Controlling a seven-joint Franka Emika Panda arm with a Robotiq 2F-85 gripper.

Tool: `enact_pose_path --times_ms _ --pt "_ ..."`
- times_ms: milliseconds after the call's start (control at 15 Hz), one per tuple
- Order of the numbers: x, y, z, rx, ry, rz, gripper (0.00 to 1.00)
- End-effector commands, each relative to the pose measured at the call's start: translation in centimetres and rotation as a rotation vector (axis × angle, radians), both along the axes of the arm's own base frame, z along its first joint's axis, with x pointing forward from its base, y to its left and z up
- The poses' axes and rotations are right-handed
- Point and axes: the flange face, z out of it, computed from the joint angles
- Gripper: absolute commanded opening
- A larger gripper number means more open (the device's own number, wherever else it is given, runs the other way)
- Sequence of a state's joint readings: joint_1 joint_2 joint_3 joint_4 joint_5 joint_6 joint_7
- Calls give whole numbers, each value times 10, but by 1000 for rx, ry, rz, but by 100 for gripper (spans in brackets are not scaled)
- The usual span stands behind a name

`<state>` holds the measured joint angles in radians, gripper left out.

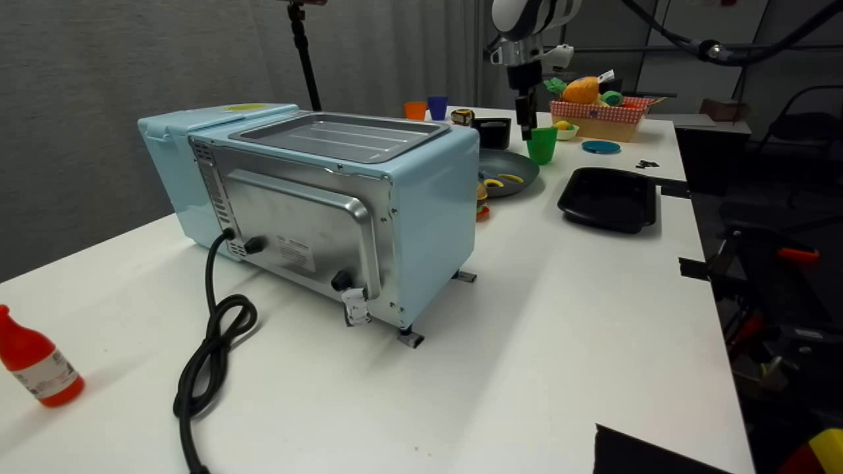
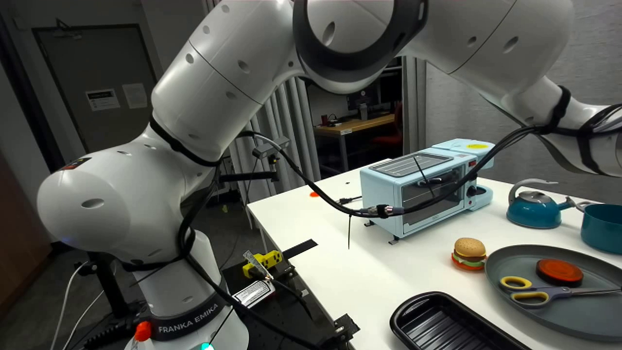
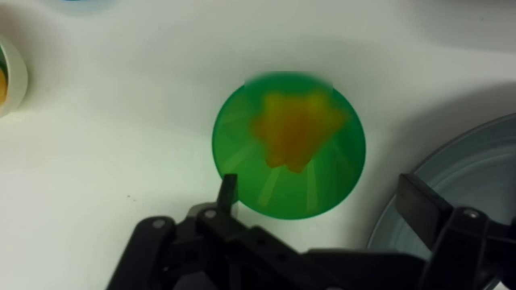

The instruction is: Pick up the green cup and pour the contents onto the plate

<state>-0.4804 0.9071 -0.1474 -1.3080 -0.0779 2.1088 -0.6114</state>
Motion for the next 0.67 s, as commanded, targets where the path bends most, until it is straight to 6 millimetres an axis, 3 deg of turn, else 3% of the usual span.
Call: enact_pose_path --times_ms 0,400,600 --pt "4 -9 5 5 -2 31 100" --pt "2 -10 18 -6 -14 42 100" --pt "-2 -12 15 -8 -10 45 100"
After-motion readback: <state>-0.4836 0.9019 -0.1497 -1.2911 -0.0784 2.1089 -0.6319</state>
